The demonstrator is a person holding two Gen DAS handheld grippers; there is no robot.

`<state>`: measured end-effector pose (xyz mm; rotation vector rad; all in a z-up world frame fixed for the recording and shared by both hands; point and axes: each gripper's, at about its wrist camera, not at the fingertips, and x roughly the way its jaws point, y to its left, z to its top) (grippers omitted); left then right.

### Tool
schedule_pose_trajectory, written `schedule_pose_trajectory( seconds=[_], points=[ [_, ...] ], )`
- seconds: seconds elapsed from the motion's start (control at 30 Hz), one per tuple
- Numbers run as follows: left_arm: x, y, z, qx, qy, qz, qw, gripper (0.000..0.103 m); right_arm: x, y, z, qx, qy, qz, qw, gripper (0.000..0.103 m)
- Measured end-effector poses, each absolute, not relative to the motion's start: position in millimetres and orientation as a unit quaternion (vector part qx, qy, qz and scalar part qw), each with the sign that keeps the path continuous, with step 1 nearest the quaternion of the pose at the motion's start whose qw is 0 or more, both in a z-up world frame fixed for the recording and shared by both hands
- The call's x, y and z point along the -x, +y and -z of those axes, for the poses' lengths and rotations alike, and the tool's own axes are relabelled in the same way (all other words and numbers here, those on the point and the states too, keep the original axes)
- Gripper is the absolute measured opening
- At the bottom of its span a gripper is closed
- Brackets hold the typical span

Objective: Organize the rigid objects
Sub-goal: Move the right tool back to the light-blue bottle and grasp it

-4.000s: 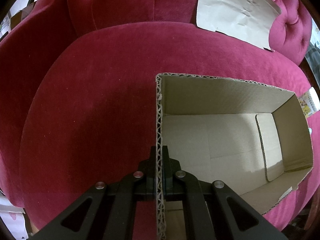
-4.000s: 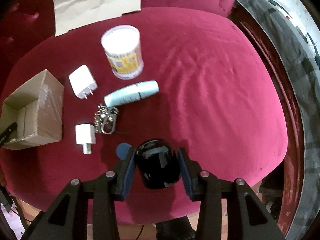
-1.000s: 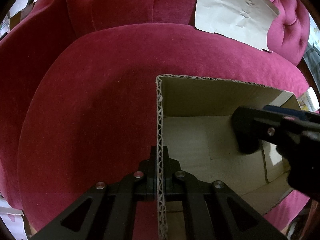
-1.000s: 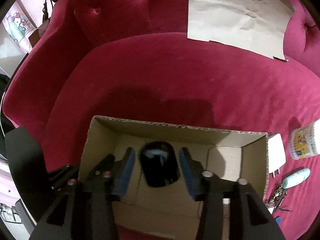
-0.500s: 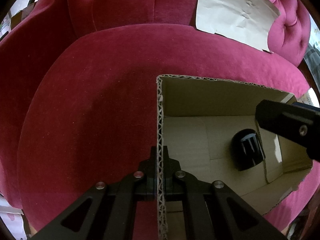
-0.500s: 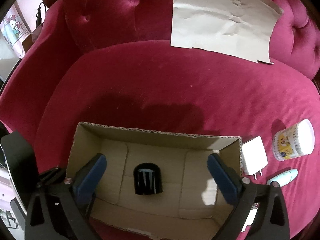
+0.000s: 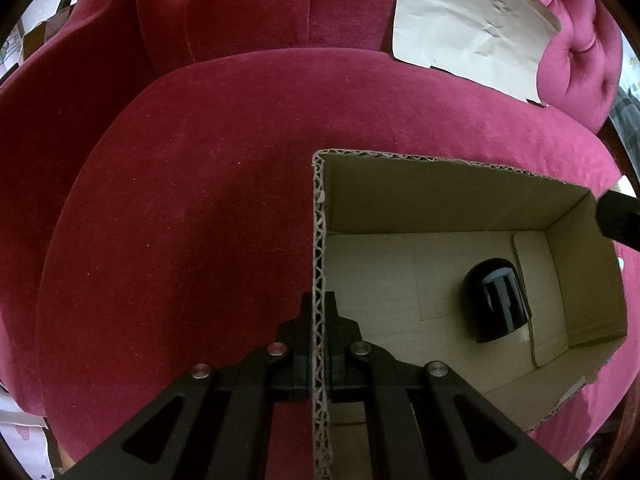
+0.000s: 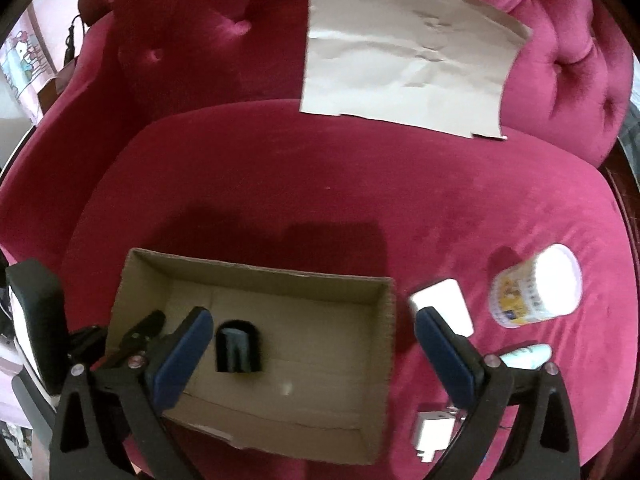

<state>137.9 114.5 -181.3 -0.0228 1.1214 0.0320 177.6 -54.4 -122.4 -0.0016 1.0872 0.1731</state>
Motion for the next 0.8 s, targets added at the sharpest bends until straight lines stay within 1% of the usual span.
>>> schedule_pose_trajectory(
  seconds=[0.43, 0.8],
  points=[
    [-136.9, 115.4, 182.2, 0.012, 0.531, -0.017, 0.847, 0.003, -165.6, -114.5, 112.6, 0.012, 0.502, -0.042, 0.864, 0.103],
    [-137.3, 114.6, 182.1, 0.01, 0.531, -0.018, 0.847, 0.003, -152.8, -167.2, 122.3, 0.019, 0.502, -0.017, 0.865, 0.103]
  ],
)
